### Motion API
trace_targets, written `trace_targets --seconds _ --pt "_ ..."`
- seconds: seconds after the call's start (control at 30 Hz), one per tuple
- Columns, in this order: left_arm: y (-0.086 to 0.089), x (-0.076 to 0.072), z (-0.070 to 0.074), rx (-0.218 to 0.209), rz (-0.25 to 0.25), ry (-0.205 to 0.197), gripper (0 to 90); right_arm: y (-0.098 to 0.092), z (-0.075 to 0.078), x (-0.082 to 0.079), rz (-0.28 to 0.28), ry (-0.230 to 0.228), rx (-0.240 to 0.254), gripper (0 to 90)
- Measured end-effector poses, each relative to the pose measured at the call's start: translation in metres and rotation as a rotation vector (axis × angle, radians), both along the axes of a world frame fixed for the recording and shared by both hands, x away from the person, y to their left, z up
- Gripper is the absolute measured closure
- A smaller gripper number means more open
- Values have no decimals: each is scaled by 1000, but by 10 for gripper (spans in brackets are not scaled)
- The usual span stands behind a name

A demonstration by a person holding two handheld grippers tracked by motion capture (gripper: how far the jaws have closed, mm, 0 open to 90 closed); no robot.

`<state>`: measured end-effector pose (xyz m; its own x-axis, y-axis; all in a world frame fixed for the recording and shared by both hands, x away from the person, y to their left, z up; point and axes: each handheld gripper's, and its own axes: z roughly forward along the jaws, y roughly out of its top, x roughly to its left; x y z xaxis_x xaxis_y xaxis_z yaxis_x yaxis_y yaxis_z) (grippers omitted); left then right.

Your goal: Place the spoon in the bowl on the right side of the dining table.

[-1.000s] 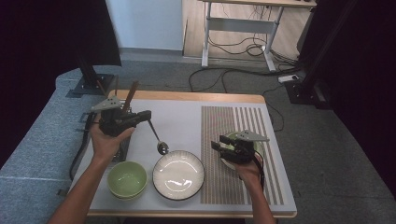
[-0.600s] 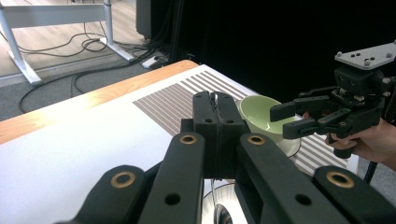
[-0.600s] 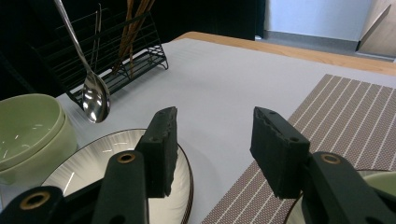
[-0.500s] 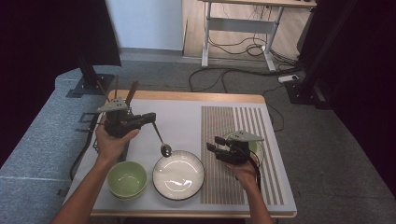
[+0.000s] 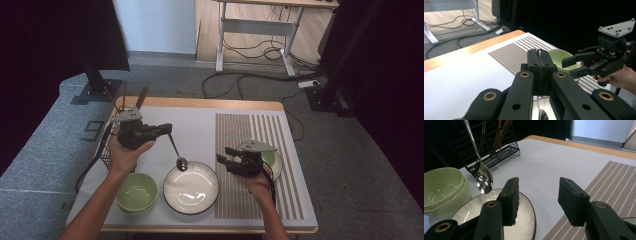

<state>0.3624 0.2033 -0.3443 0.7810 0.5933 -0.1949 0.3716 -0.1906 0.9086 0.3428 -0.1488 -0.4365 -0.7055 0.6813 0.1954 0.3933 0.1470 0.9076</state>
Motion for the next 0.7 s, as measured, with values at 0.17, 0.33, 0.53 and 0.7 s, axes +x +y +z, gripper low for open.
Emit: trace_targets --seconds 0.17,0.33,0.53,0.7 --pt "-4 0 -3 7 -7 3 899 5 0 -1 18 -4 2 525" --pt "-6 0 -4 3 -13 8 898 9 0 -2 30 1 -10 525" --pt "-10 0 -6 -2 -18 12 899 13 -1 -2 34 1 -9 526" --pt "-13 0 -7 -7 -25 19 899 17 -2 -2 47 -1 -15 532"
